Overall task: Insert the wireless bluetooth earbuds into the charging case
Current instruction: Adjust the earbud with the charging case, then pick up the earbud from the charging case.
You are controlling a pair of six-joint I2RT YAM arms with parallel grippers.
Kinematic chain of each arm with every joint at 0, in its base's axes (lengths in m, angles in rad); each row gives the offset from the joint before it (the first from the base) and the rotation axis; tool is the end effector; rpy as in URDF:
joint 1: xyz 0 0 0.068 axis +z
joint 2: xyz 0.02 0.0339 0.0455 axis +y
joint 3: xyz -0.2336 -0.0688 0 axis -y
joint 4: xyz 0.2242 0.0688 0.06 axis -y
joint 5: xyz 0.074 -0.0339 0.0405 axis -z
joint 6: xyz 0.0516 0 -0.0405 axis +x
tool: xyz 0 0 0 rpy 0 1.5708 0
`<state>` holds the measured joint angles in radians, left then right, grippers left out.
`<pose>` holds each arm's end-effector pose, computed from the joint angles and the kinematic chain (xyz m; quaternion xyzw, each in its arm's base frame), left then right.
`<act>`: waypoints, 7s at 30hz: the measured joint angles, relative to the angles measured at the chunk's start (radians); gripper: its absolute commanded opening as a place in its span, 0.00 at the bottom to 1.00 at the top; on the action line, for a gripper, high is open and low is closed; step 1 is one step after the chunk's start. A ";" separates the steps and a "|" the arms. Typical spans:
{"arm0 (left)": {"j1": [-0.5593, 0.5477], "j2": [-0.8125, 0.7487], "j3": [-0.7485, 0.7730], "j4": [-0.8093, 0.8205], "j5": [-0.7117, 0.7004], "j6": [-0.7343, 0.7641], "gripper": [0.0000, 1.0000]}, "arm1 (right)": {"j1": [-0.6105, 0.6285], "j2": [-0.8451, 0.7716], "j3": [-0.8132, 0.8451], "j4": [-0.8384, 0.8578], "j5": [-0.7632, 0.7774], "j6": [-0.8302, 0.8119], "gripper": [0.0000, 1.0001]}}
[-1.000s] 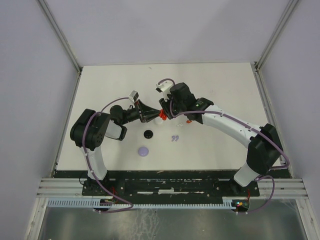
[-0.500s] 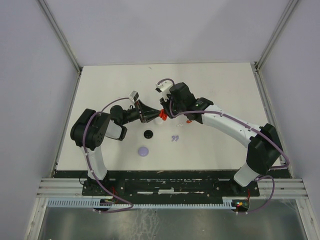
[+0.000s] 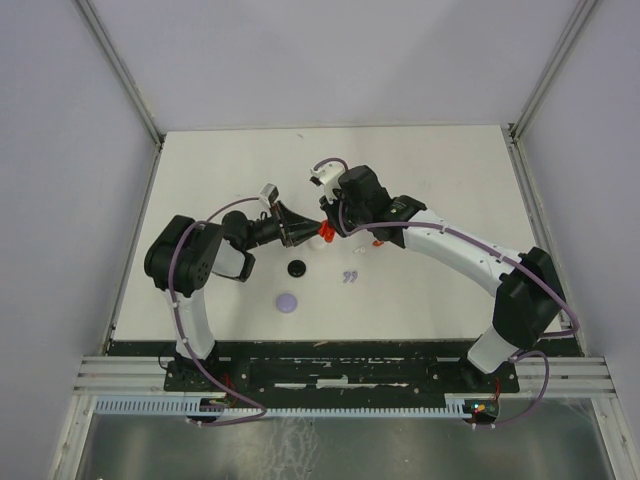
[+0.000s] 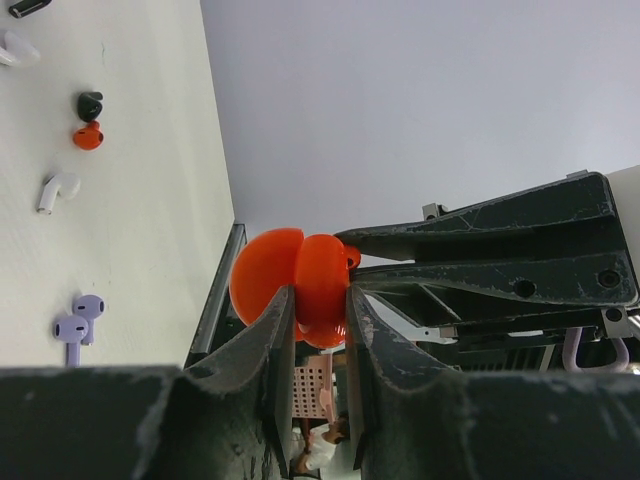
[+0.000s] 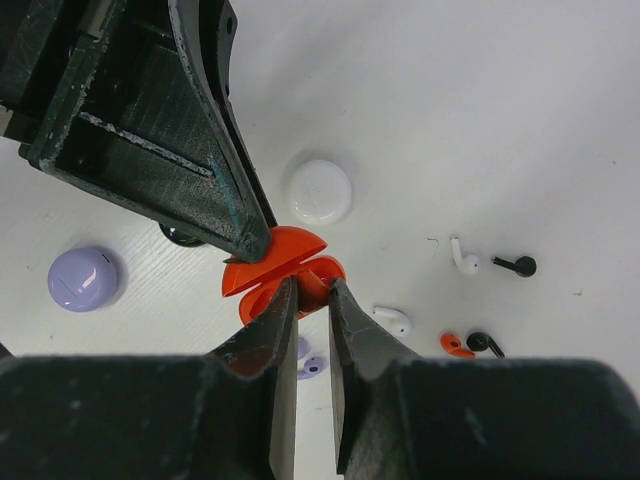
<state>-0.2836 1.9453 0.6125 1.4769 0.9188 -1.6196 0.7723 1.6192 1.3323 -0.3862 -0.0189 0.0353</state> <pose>0.2965 -0.1292 0.1423 -0.1001 0.6681 -0.7203 0.1571 0.2583 0.2530 0.2626 -0.3283 0.8390 0.1783 0.3957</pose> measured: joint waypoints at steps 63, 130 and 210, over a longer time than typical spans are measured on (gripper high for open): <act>0.000 -0.007 0.017 0.014 -0.001 -0.028 0.03 | 0.020 -0.051 -0.006 0.000 0.028 -0.016 0.14; -0.015 -0.024 0.031 0.030 -0.001 -0.040 0.03 | 0.023 -0.263 -0.163 0.069 0.377 0.144 1.00; -0.066 -0.008 0.006 0.021 -0.002 -0.024 0.03 | 0.041 -0.163 -0.156 -0.011 0.357 0.192 0.98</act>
<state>-0.3492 1.9377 0.6186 1.4982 0.9173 -1.6440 0.8135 1.4559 1.1763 -0.3969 0.3378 0.2268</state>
